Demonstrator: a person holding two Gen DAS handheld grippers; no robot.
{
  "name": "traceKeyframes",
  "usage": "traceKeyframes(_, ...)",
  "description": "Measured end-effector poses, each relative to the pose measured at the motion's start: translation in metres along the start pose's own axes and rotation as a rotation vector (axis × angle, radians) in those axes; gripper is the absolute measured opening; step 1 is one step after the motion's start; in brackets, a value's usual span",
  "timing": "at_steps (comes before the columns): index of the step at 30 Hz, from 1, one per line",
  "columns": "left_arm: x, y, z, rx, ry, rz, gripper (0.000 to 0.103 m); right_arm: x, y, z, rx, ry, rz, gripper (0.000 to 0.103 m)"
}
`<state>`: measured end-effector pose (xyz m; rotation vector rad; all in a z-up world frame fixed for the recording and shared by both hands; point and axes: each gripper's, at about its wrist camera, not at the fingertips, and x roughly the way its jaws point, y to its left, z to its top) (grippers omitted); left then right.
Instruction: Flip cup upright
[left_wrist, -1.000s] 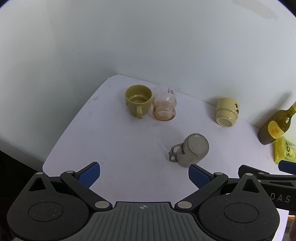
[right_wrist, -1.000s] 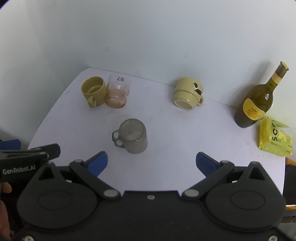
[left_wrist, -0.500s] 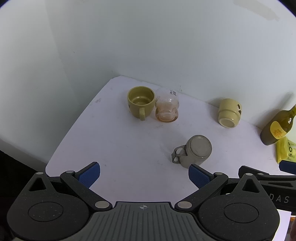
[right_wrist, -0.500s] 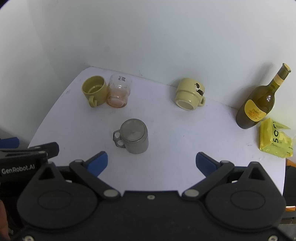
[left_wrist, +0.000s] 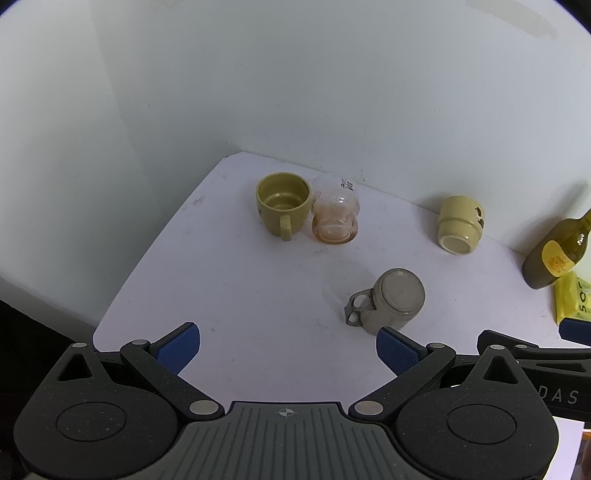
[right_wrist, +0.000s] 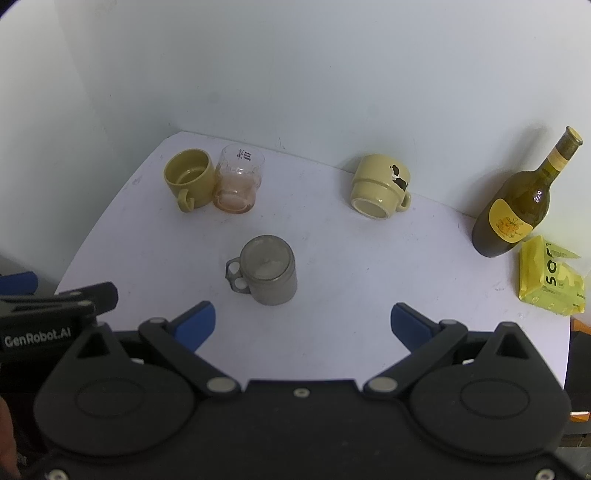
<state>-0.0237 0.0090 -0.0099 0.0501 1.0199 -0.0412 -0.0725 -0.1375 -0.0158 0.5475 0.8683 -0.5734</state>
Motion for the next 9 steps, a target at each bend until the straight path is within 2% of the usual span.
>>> traceKeyframes(9, 0.0007, -0.0007, 0.0009, 0.005, 0.000, 0.004, 0.103, 0.0021, -0.0001, 0.0018, -0.005, 0.003, -0.003, 0.102)
